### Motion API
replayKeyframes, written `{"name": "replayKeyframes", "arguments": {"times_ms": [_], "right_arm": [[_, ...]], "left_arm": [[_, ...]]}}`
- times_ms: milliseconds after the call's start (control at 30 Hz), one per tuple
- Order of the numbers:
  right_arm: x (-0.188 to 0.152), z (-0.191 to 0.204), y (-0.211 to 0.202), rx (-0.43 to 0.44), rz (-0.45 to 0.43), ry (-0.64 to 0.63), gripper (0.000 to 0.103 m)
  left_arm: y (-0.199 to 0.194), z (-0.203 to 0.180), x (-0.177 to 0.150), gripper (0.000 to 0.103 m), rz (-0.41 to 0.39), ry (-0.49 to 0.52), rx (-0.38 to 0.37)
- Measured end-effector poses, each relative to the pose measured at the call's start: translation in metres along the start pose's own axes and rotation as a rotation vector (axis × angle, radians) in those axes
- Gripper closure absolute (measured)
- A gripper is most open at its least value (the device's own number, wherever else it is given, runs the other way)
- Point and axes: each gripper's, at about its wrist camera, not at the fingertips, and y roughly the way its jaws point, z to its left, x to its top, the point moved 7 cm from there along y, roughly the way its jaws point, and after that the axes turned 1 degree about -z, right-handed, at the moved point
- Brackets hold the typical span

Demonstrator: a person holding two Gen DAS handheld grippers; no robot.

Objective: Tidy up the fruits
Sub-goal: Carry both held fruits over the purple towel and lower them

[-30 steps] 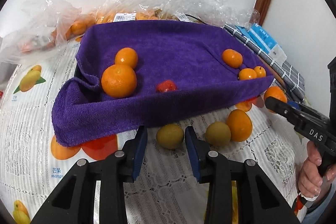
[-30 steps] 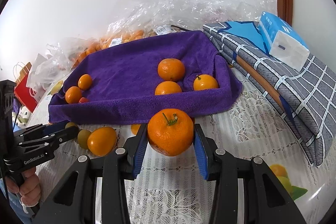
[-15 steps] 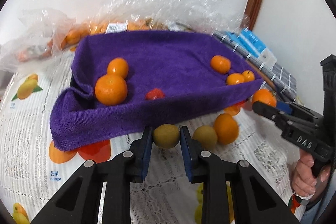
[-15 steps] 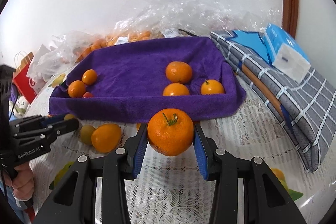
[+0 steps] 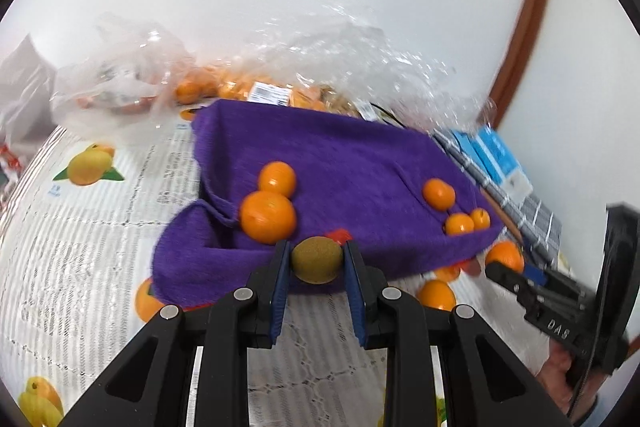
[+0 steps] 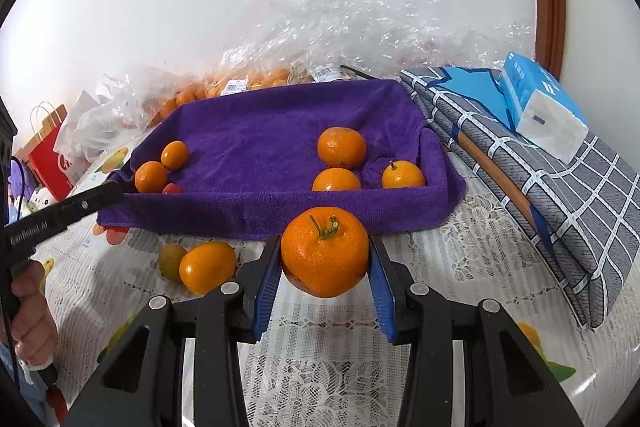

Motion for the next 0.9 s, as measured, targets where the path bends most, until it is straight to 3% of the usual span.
{"name": "replayKeyframes", "arguments": {"times_ms": [200, 333, 433, 600, 733, 900], "right_arm": [[0.017, -0.006, -0.006, 0.035, -0.004, 0.061, 0.061], [0.048, -0.006, -0.015, 0.01, -0.051, 0.011, 0.061], [0.077, -0.008, -0.015, 0.01, -0.085, -0.017, 0.061], [0.117, -0.017, 0.001, 0.016, -0.125, -0.008, 0.061], [0.113, -0.034, 0.025, 0.017, -0.117, 0.041, 0.061], [0.091, -0.053, 0.064, 0.015, -0.002, 0.084, 0.061]], "left_arm": [[-0.012, 0.023, 0.013, 0.078, -0.039, -0.077, 0.037], [-0.018, 0.025, 0.026, 0.078, -0.038, -0.134, 0.016], [-0.015, 0.014, 0.043, 0.078, -0.018, -0.134, -0.031], [0.02, -0.016, 0.068, 0.078, -0.01, -0.102, -0.042], [0.049, -0.024, 0.062, 0.078, -0.022, -0.104, -0.046], [0.064, -0.022, 0.05, 0.078, -0.035, -0.033, 0.014]]}}
